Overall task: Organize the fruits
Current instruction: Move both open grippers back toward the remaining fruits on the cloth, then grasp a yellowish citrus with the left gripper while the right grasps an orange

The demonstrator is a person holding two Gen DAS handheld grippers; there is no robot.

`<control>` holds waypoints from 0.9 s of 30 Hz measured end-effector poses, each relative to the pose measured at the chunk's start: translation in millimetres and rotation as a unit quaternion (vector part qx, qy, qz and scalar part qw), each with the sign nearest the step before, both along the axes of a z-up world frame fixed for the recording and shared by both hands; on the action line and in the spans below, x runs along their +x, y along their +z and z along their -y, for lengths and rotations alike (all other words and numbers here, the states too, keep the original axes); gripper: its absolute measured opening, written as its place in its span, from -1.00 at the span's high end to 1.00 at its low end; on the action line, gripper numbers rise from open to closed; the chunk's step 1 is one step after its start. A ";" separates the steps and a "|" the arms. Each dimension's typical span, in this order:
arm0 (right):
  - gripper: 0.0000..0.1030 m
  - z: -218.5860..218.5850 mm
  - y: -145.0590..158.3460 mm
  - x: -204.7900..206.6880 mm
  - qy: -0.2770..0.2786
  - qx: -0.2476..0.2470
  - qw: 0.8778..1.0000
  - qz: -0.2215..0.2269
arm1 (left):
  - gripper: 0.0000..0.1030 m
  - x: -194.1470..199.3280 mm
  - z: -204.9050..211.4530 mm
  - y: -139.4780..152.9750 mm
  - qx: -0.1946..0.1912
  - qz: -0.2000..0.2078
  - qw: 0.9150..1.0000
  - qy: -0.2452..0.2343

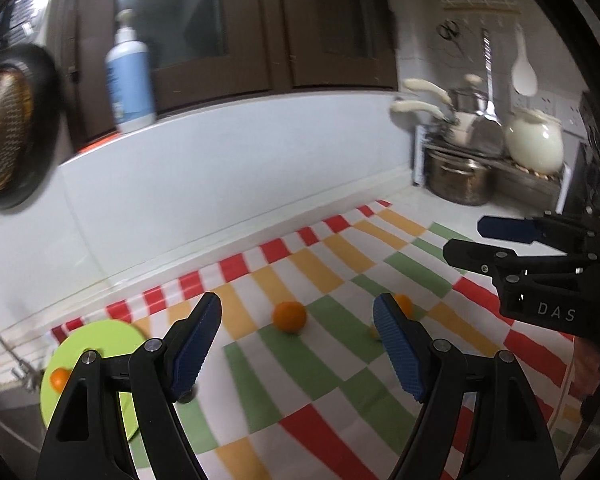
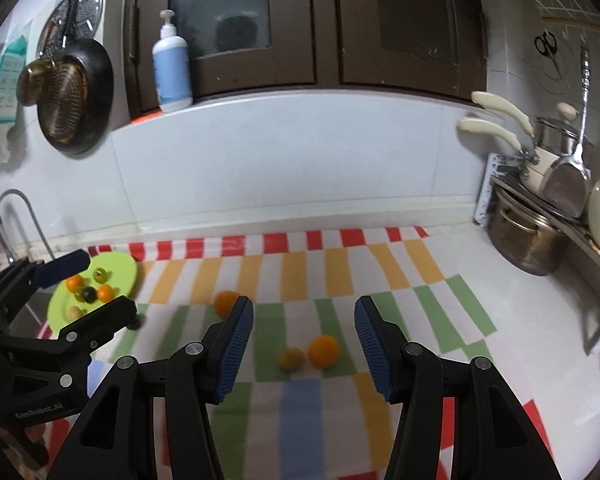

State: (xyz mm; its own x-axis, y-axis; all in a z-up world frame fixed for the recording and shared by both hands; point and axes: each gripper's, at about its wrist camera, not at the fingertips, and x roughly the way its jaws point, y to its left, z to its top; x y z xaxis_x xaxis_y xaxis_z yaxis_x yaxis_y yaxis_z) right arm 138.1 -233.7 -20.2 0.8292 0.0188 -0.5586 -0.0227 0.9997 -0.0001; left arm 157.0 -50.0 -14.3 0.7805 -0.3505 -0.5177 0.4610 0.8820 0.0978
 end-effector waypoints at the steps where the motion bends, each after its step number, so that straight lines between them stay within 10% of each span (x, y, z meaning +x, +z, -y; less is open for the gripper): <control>1: -0.04 3.0 -1.4 -0.7 0.000 -0.003 1.000 -0.002 | -0.51 0.9 4.5 -2.2 0.003 -0.001 1.000 -0.008; 27: -0.04 14.9 -80.7 44.2 0.203 -0.175 0.960 -0.086 | 0.10 45.2 76.1 -83.7 0.102 -0.057 0.977 -0.176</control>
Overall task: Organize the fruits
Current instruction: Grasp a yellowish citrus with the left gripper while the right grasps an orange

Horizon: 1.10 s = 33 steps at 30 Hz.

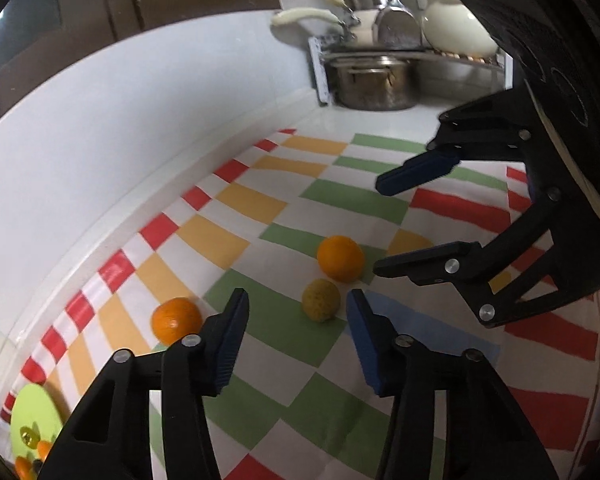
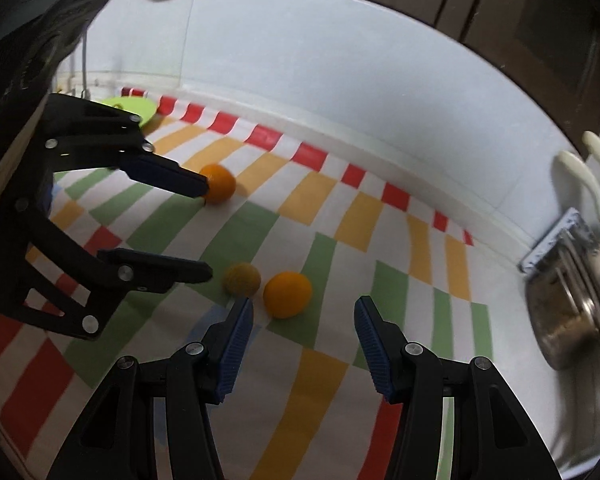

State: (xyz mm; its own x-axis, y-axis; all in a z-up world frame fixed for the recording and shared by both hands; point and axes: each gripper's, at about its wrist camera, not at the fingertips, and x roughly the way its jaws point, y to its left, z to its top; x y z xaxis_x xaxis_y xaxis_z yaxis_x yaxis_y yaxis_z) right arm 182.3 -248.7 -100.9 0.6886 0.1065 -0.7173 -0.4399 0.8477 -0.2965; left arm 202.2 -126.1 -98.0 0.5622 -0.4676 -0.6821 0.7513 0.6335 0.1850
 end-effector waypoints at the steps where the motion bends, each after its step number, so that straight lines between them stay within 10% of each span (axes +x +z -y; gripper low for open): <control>1: -0.04 0.1 -3.4 2.3 0.006 -0.002 1.000 -0.003 | 0.14 1.1 1.3 -2.8 0.002 -0.004 1.000 -0.006; 18: 0.03 0.1 -21.7 26.8 0.047 -0.006 0.998 -0.029 | 0.51 17.8 13.6 -22.6 0.011 -0.055 0.998 -0.040; 33: 0.24 -6.9 -25.7 40.8 0.038 0.041 0.997 -0.050 | 0.51 18.9 -25.9 1.1 -0.046 -0.054 0.992 0.101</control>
